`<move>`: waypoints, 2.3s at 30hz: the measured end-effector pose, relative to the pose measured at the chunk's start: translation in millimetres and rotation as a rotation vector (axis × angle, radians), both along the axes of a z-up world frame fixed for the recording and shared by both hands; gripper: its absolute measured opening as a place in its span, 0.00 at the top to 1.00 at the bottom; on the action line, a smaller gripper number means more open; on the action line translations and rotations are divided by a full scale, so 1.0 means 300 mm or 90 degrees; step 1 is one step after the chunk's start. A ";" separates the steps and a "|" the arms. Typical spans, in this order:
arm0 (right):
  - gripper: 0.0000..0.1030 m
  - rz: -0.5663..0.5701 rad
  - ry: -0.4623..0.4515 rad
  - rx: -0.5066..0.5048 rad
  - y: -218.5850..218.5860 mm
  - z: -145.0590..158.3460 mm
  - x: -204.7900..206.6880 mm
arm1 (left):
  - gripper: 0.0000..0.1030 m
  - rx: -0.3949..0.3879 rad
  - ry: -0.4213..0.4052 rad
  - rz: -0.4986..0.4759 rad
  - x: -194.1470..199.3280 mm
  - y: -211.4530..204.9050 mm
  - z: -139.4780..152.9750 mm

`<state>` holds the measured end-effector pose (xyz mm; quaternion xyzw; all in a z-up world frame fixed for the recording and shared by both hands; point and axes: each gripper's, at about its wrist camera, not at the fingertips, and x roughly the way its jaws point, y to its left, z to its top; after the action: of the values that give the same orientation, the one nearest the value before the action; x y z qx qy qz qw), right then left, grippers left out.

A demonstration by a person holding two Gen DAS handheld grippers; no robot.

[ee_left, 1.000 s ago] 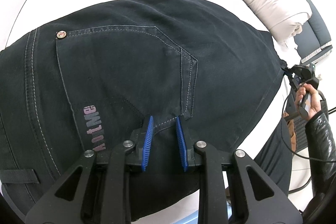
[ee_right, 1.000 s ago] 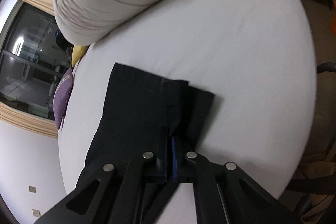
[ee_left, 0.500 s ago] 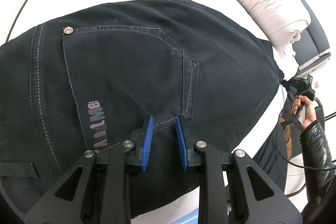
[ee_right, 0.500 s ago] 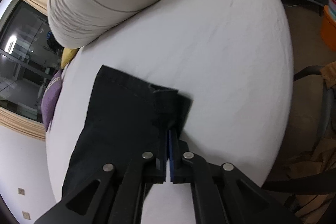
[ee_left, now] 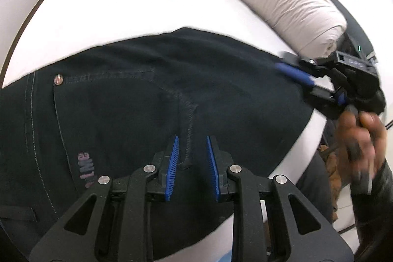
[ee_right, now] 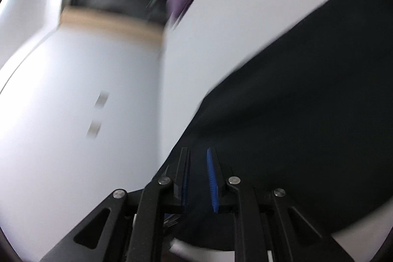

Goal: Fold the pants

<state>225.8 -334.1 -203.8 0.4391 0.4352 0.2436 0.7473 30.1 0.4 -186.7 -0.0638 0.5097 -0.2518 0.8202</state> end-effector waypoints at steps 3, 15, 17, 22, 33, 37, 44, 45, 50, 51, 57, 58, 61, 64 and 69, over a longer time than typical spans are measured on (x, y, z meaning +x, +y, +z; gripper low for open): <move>0.83 0.078 0.036 -0.034 0.149 -0.115 0.041 | 0.79 -0.014 0.048 0.033 -0.007 0.058 -0.082; 1.00 -0.453 0.061 -0.053 -0.928 -0.223 -0.128 | 0.79 -0.081 0.066 0.059 -0.102 0.236 -0.070; 1.00 -0.561 0.096 -0.081 -1.081 -0.193 -0.206 | 0.79 -0.051 0.054 0.071 -0.119 0.236 -0.033; 0.87 -0.519 0.032 -0.075 -1.041 -0.047 -0.216 | 0.79 -0.084 -0.051 0.058 -0.047 0.163 0.140; 1.00 -0.133 0.082 0.076 -0.289 -0.270 0.150 | 0.79 -0.043 0.013 0.016 0.168 -0.053 -0.091; 1.00 -0.262 0.040 0.071 -0.550 -0.272 0.084 | 0.79 -0.125 0.024 0.062 0.125 0.134 -0.111; 1.00 -0.527 0.059 -0.025 -1.157 -0.230 -0.080 | 0.79 -0.125 0.011 0.106 0.051 0.282 -0.086; 1.00 -0.554 0.069 -0.047 -1.212 -0.206 -0.108 | 0.79 -0.120 0.009 0.107 0.083 0.287 -0.080; 0.31 -0.623 0.049 -0.186 -1.275 0.024 -0.313 | 0.79 -0.073 0.001 0.146 0.037 0.311 0.019; 0.30 -0.620 0.027 -0.177 -1.252 0.052 -0.367 | 0.79 -0.076 -0.008 0.141 0.034 0.286 0.041; 0.28 -0.584 0.026 -0.061 -1.105 0.000 -0.532 | 0.79 -0.089 -0.042 0.030 0.044 0.031 0.114; 0.28 -0.577 0.043 -0.058 -1.092 -0.027 -0.529 | 0.79 -0.090 -0.040 0.016 0.045 -0.001 0.108; 0.40 -0.584 0.089 -0.034 -1.085 -0.106 -0.530 | 0.79 -0.059 -0.007 -0.020 0.047 -0.114 0.044; 0.40 -0.612 0.077 0.011 -1.096 -0.137 -0.556 | 0.79 -0.053 0.042 -0.006 0.050 -0.131 -0.042; 0.40 -0.560 0.056 0.023 -1.118 -0.139 -0.453 | 0.78 -0.098 0.057 0.021 0.051 -0.061 -0.089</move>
<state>90.0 -669.3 -245.3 0.6057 0.2341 -0.1086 0.7527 45.5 -17.7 -213.3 -0.1461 0.5238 -0.2732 0.7935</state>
